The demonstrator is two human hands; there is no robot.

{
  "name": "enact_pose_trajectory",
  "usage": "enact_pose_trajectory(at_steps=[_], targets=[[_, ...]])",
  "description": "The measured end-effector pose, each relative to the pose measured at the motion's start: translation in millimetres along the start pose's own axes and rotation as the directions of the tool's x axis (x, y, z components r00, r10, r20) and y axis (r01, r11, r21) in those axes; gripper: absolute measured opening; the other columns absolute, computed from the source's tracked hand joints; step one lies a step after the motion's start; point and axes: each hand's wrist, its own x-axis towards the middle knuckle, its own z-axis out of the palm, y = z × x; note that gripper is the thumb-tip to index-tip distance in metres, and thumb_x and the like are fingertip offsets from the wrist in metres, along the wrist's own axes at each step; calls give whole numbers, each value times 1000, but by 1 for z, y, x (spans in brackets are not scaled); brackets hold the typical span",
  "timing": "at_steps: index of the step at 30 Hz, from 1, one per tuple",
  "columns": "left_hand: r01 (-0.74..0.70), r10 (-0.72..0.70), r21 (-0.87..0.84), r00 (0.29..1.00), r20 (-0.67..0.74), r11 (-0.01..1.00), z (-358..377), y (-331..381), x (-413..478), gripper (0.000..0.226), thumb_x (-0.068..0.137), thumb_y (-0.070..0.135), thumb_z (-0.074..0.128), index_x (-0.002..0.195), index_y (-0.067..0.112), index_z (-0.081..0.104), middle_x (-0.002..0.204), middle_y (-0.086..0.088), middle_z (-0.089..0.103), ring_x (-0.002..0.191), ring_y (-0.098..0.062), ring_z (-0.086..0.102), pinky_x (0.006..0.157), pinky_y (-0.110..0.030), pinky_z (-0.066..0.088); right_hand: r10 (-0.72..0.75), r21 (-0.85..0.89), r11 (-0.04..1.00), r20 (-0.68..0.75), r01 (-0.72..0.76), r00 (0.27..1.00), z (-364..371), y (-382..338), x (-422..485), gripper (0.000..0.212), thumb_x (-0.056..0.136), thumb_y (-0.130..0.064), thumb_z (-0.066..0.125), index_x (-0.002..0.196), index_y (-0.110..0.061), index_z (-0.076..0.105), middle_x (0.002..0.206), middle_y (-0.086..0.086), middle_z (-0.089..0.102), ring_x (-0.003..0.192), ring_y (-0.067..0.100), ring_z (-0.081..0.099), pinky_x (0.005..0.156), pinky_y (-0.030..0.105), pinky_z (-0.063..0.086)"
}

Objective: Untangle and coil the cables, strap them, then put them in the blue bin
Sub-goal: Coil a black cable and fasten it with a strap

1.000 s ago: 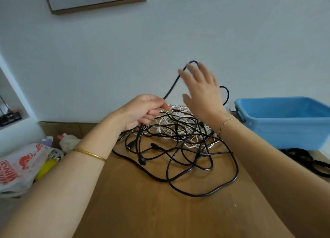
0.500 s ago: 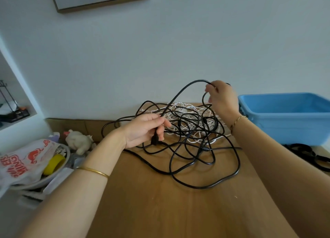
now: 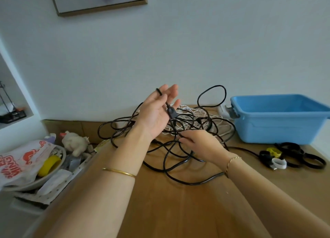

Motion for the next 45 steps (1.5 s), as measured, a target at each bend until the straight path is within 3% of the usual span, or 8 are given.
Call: enact_pose_trajectory(at_steps=[17, 22, 26, 29, 32, 35, 41, 45], targets=[[-215, 274, 354, 954, -125, 910, -39, -78, 69, 37, 101, -1, 34, 137, 4, 36, 103, -9, 68, 102, -19, 67, 97, -36, 51, -58, -109, 989, 344, 102, 937, -51, 30, 30, 33, 96, -36, 48, 80, -10, 62, 74, 2, 58, 68, 17, 54, 73, 43, 49], [-237, 260, 725, 962, 83, 647, -43, -79, 67, 40, 100, 0, 33, 140, 7, 35, 103, -1, 68, 93, -12, 69, 93, -33, 51, -50, -130, 988, 218, 79, 975, -56, 29, 27, 29, 94, -36, 50, 85, -13, 66, 80, 0, 63, 73, 16, 56, 73, 43, 50], [-188, 59, 880, 982, 180, 435, -35, -68, 56, 41, 100, 5, 35, 140, 15, 34, 98, 7, 68, 83, -2, 67, 82, -10, 47, -72, -105, 992, 25, 74, 997, -67, 30, 25, 14, 88, -33, 58, 88, -24, 69, 84, -8, 64, 78, 12, 59, 75, 41, 51], [-193, -158, 936, 956, 247, 294, -31, -59, 42, 30, 101, 12, 36, 128, 21, 47, 80, 10, 70, 75, -8, 67, 82, -20, 49, -141, -46, 990, -133, 136, 981, -76, 30, 22, 7, 84, -26, 63, 88, -24, 69, 83, -12, 63, 79, 7, 58, 76, 36, 51], [-144, -217, 862, 936, 278, 486, -29, -56, 29, 26, 104, 15, 33, 108, 21, 57, 63, 3, 65, 49, -13, 50, 64, -23, 46, -219, -8, 974, -268, 225, 938, -83, 29, 22, 7, 84, -21, 65, 90, -22, 69, 81, -16, 60, 76, 0, 55, 70, 17, 44], [32, -254, 606, 924, 284, 794, -27, -54, 27, 36, 104, 15, 28, 124, 4, 55, 57, -5, 59, 39, -7, 34, 42, -19, 32, -263, -14, 958, -439, 287, 859, -85, 35, 23, 11, 84, -21, 63, 91, -19, 72, 81, -9, 61, 72, 5, 51, 71, 26, 44], [140, -346, 407, 798, 493, 902, -26, -49, 34, 53, 98, 36, 26, 120, -1, 57, 49, 2, 54, 33, 1, 32, 37, -13, 33, -133, 121, 959, -610, 257, 781, -69, 43, 33, 16, 85, -26, 60, 93, -21, 72, 82, -4, 64, 78, 11, 57, 72, 37, 48], [251, -361, 272, 775, 519, 929, -30, -46, 40, 45, 100, 27, 28, 121, -3, 55, 46, 6, 49, 32, -2, 26, 34, -10, 30, -77, 215, 946, -572, 240, 817, -63, 46, 36, 17, 90, -16, 57, 99, -16, 71, 78, -19, 60, 72, -3, 55, 70, 15, 42]])
